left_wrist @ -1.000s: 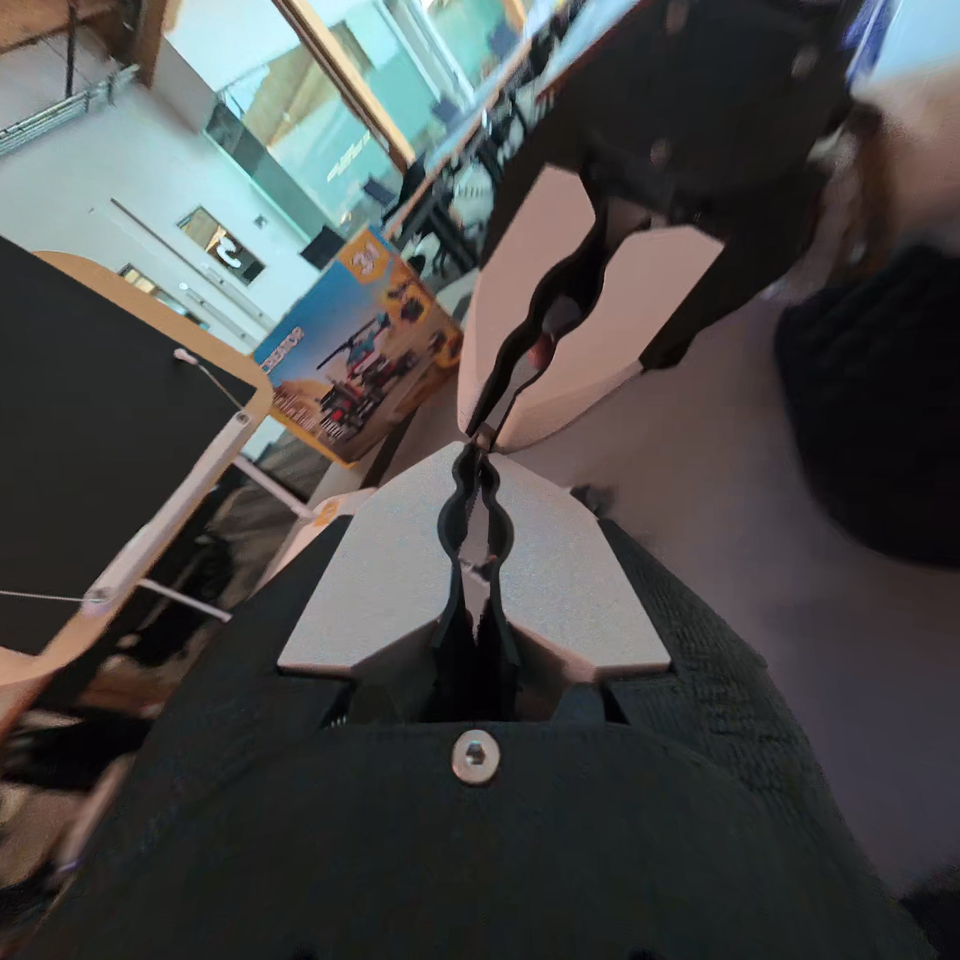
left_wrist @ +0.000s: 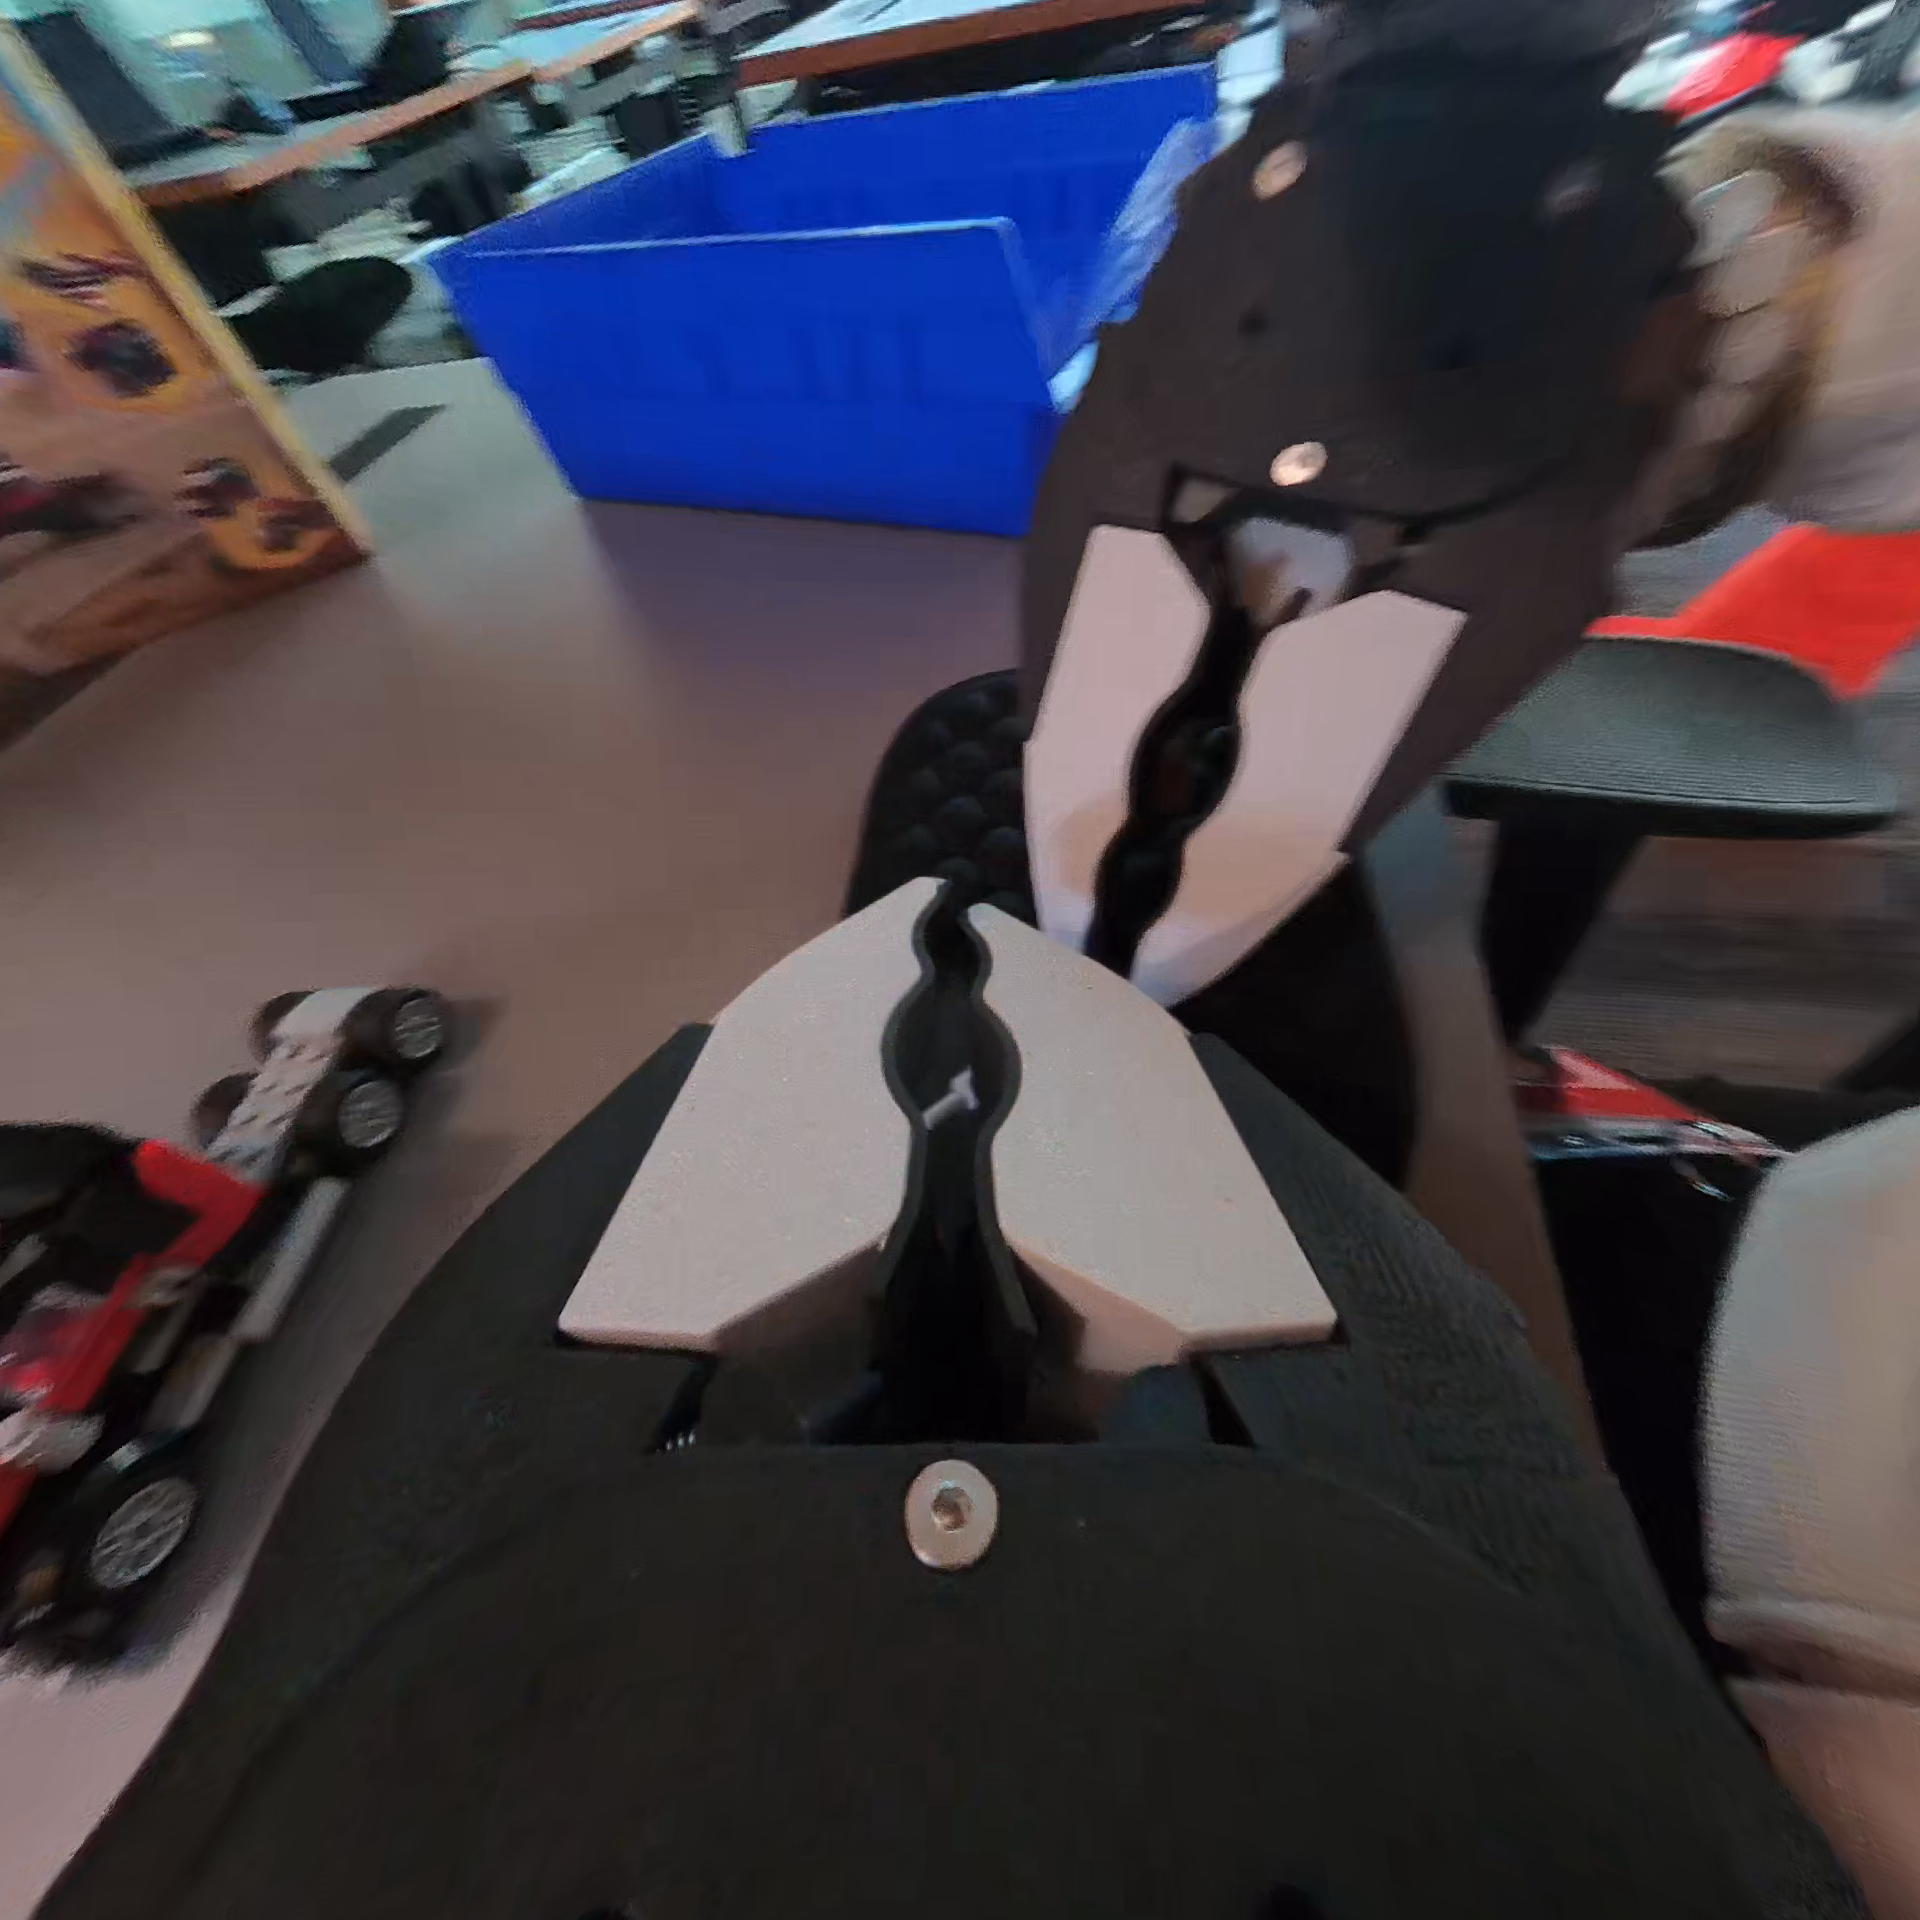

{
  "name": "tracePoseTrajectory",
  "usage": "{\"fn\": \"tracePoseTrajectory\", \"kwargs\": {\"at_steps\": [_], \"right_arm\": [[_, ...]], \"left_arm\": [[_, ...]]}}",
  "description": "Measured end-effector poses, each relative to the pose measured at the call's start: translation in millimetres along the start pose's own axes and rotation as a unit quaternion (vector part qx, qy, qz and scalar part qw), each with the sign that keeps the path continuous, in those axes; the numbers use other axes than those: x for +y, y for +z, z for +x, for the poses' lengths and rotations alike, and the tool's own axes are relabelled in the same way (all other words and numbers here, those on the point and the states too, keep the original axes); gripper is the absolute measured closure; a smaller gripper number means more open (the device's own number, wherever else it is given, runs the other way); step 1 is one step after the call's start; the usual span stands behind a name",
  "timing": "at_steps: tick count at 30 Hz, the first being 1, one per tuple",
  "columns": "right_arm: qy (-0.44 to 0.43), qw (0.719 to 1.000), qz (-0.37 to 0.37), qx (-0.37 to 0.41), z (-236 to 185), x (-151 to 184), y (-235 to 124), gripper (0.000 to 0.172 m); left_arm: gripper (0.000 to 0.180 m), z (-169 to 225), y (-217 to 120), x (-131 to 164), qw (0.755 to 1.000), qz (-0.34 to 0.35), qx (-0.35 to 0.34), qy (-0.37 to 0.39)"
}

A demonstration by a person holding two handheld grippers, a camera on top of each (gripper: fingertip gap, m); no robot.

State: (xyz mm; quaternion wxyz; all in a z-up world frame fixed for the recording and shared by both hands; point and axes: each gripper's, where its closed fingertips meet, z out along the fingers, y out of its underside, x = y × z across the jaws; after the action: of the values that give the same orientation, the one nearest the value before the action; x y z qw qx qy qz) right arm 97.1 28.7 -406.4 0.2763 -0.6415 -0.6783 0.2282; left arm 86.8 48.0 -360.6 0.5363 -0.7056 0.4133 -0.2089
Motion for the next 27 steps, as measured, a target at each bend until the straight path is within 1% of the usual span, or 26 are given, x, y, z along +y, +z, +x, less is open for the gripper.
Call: {"fn": "tracePoseTrajectory", "kwargs": {"at_steps": [2, 3, 4, 6, 7, 8, 9, 10, 11, 14, 15, 17, 21, 23, 27], "right_arm": [[0.009, 0.999, 0.030, -0.006, -1, -1, -2, 0.163], [-0.001, 0.999, 0.040, -0.004, -1, -2, -3, 0.163], [-0.021, 0.999, 0.044, 0.003, -1, -2, -5, 0.163], [-0.072, 0.997, 0.032, 0.019, -2, -3, -7, 0.164], [-0.096, 0.995, 0.025, 0.026, -2, -4, -8, 0.164], [-0.113, 0.993, 0.018, 0.029, -3, -5, -8, 0.164], [-0.123, 0.992, 0.012, 0.036, -2, -5, -9, 0.164], [-0.131, 0.991, 0.007, 0.040, -1, -5, -9, 0.164], [-0.132, 0.990, 0.010, 0.044, 1, -6, -10, 0.164], [-0.133, 0.990, 0.025, 0.044, 2, -9, -12, 0.163], [-0.133, 0.990, 0.031, 0.043, 2, -9, -14, 0.163], [-0.118, 0.991, 0.044, 0.035, 4, -7, -17, 0.155], [-0.085, 0.992, 0.090, 0.018, 5, -11, -17, 0.154], [-0.074, 0.994, 0.075, 0.021, 4, -7, -9, 0.154], [-0.048, 0.993, 0.072, 0.084, 10, -8, -7, 0.154]], "left_arm": [[0.180, 11, -2, -1, 0.999, 0.002, 0.038, 0.003], [0.180, 19, -2, 2, 0.998, -0.012, 0.064, 0.016], [0.175, 25, 0, 8, 0.995, -0.038, 0.080, 0.035], [0.165, 25, 6, 29, 0.983, -0.122, 0.081, 0.112], [0.160, 28, 7, 30, 0.977, -0.130, 0.086, 0.146], [0.170, 29, 9, 30, 0.972, -0.132, 0.090, 0.172], [0.171, 28, 10, 32, 0.967, -0.147, 0.090, 0.188], [0.172, 28, 10, 34, 0.966, -0.156, 0.095, 0.183], [0.173, 28, 11, 35, 0.969, -0.155, 0.099, 0.165], [0.174, 27, 10, 33, 0.982, -0.118, 0.102, 0.109], [0.173, 27, 9, 33, 0.982, -0.117, 0.102, 0.105], [0.173, 27, 11, 34, 0.982, -0.120, 0.106, 0.100], [0.173, 27, 12, 35, 0.982, -0.128, 0.131, 0.045], [0.173, 27, 13, 34, 0.981, -0.133, 0.139, -0.003], [0.174, 27, 12, 30, 0.973, -0.134, 0.138, -0.127]]}}
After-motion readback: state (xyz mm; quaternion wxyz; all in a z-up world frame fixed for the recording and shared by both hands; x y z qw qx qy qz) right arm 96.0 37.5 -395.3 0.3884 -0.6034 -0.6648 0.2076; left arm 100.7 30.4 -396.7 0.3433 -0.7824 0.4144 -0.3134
